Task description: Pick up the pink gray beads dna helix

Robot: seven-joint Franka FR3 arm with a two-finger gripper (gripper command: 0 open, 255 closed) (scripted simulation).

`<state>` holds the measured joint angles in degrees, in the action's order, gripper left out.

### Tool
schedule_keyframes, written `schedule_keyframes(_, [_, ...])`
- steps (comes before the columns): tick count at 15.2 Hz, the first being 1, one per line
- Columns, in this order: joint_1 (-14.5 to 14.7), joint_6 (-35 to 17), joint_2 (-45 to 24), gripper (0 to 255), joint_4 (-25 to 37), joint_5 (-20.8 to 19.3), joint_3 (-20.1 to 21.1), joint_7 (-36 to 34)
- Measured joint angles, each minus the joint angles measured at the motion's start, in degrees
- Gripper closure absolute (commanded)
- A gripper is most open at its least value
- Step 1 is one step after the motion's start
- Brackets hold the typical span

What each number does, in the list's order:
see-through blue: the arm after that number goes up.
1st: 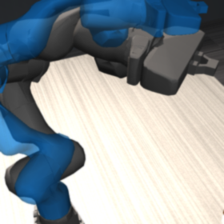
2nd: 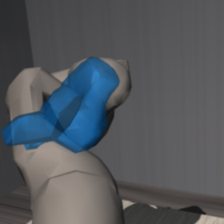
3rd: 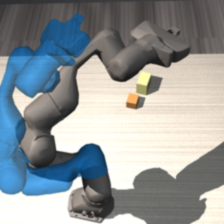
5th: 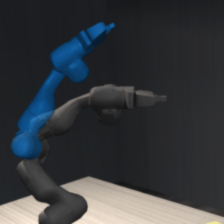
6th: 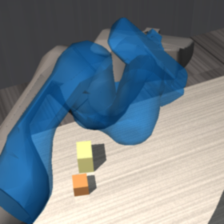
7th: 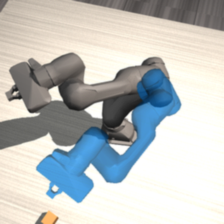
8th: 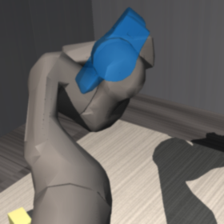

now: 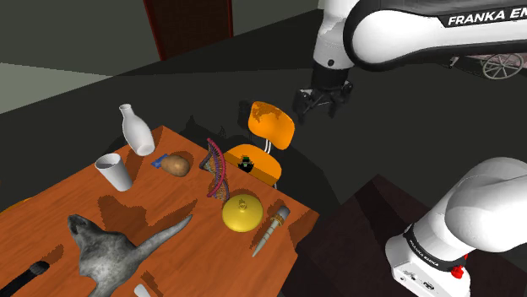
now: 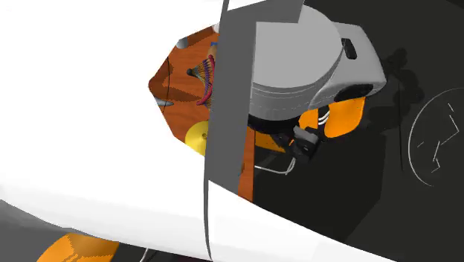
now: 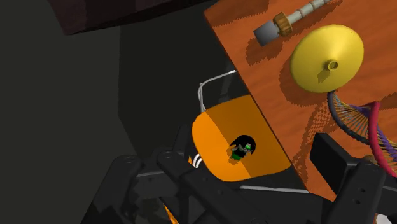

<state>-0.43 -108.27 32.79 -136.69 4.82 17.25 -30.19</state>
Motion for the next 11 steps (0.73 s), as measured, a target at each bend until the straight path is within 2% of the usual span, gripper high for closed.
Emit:
schedule_keyframes(6, [-1.25,-6.01,-10.48,0,4.66,0.33,7.47,-13.27])
schedule_keyframes(11, [-2.66,-9.25,-21.45,0,11.88,-3.1,13.13,-25.43])
